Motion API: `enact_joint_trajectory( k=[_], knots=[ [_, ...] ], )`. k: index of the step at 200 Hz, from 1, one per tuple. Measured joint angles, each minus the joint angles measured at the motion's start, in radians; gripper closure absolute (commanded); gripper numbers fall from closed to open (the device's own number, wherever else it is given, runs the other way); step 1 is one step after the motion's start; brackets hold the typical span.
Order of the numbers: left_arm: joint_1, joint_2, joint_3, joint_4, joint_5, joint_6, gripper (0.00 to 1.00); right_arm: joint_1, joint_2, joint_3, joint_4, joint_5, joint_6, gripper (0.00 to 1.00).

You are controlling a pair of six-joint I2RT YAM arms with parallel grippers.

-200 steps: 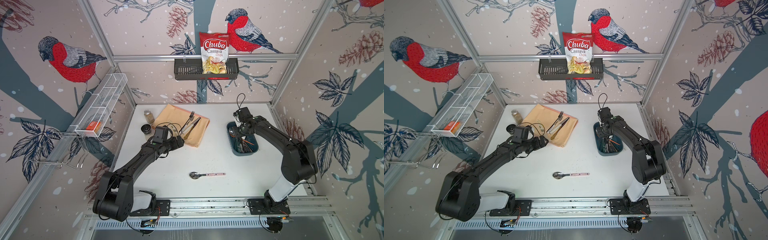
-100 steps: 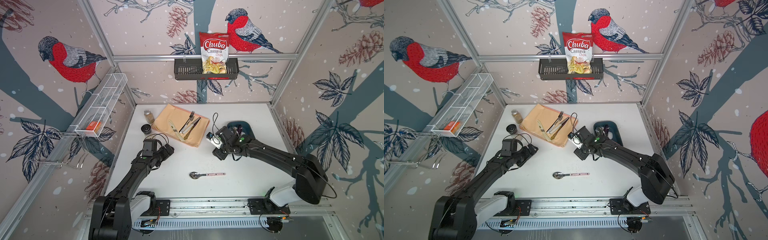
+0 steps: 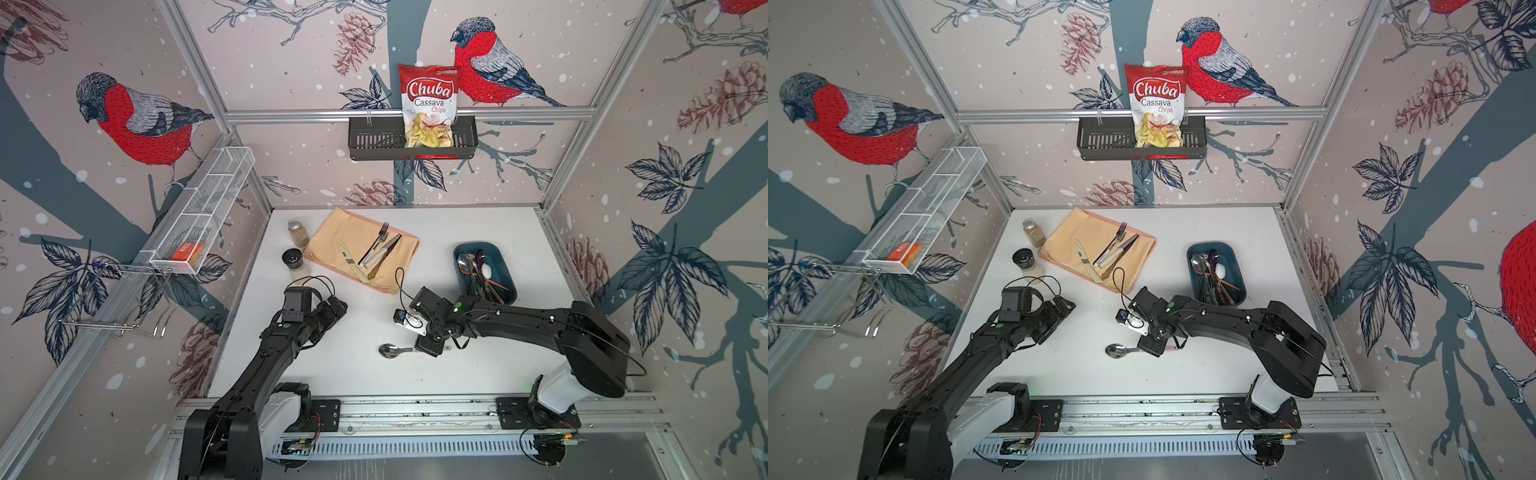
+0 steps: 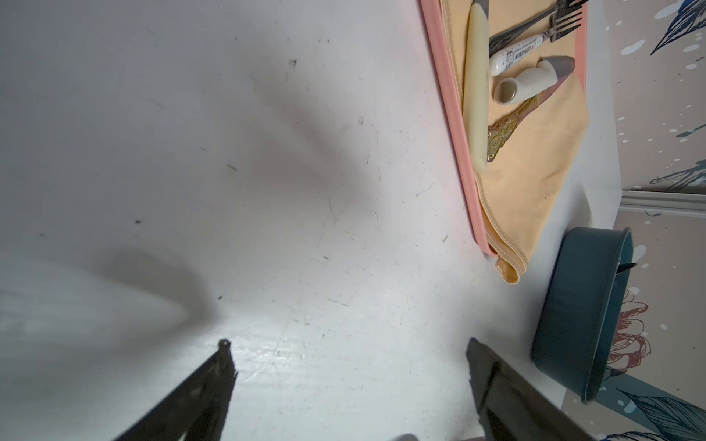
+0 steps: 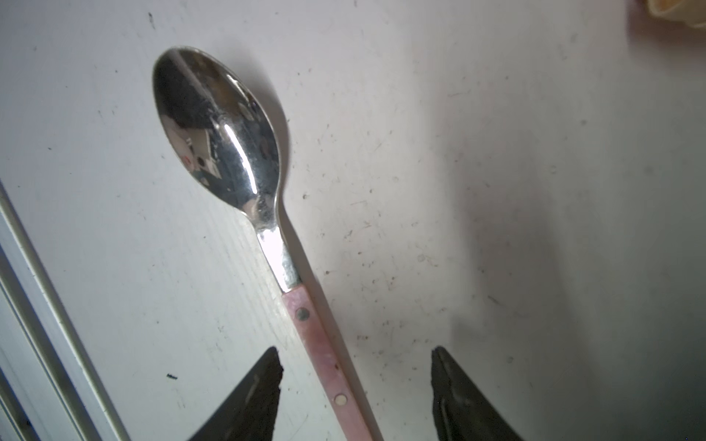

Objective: Put the spoon into the storage box
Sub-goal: Pick up the spoon from the center of the board.

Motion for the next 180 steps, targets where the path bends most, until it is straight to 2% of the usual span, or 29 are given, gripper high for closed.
enact_joint_trajectory(
  k=[102,180],
  knots=[
    [0.008,-0.003,0.017,-0.04,0.013,0.034,0.04,0.039,0.101,0.043,-0.005,0.016,-0.004,0.44],
    [0.038,0.011,0.037,-0.056,0.032,0.075,0.04,0.041,0.172,0.103,-0.03,0.027,-0.003,0.64]
  ],
)
